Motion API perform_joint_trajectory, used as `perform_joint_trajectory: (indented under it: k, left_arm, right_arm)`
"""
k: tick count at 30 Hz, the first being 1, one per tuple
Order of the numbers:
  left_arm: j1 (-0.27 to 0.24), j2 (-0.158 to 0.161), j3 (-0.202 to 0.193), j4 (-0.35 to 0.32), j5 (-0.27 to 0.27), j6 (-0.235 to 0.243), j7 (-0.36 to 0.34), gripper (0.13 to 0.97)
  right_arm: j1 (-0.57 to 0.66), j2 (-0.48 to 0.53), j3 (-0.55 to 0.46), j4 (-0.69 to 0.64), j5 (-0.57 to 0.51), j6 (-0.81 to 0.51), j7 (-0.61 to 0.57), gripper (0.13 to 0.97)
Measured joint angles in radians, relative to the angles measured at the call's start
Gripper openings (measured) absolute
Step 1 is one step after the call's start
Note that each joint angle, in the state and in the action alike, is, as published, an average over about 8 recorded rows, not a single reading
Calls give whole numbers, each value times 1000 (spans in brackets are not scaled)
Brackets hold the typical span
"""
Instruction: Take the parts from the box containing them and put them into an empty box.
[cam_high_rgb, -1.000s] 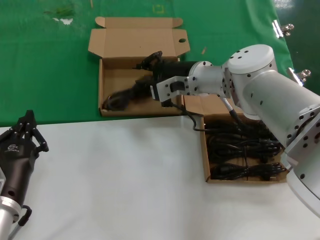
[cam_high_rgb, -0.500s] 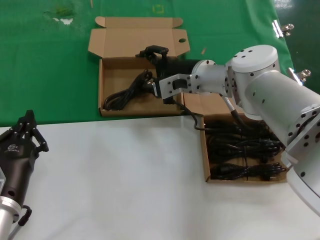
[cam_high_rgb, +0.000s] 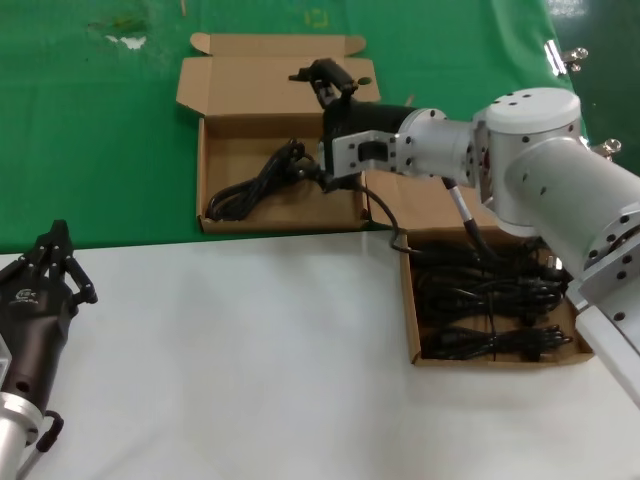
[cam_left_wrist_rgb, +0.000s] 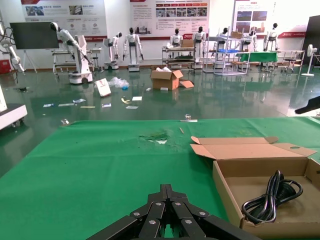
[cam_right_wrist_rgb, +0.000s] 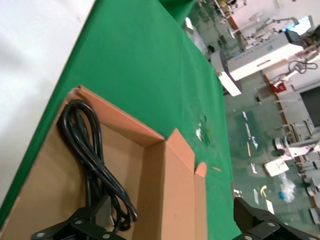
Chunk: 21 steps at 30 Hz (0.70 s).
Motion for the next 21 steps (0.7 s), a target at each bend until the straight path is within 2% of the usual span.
perform_joint_trajectory:
  k: [6,10,18,21]
  left_arm:
    - [0,0,0,0,0,0,0,140]
    - [0,0,0,0,0,0,0,140]
    - [0,0,0,0,0,0,0,140]
    - [0,0,0,0,0,0,0,140]
  right_arm:
    - [0,25,107,-4,-34,-10,4,882]
    - [-3,49,182,-4,-43,-22,10,882]
    - [-29,111,330,2,-33,-75,6,954]
    - [-41,133,371,5,-26,-97,5,957]
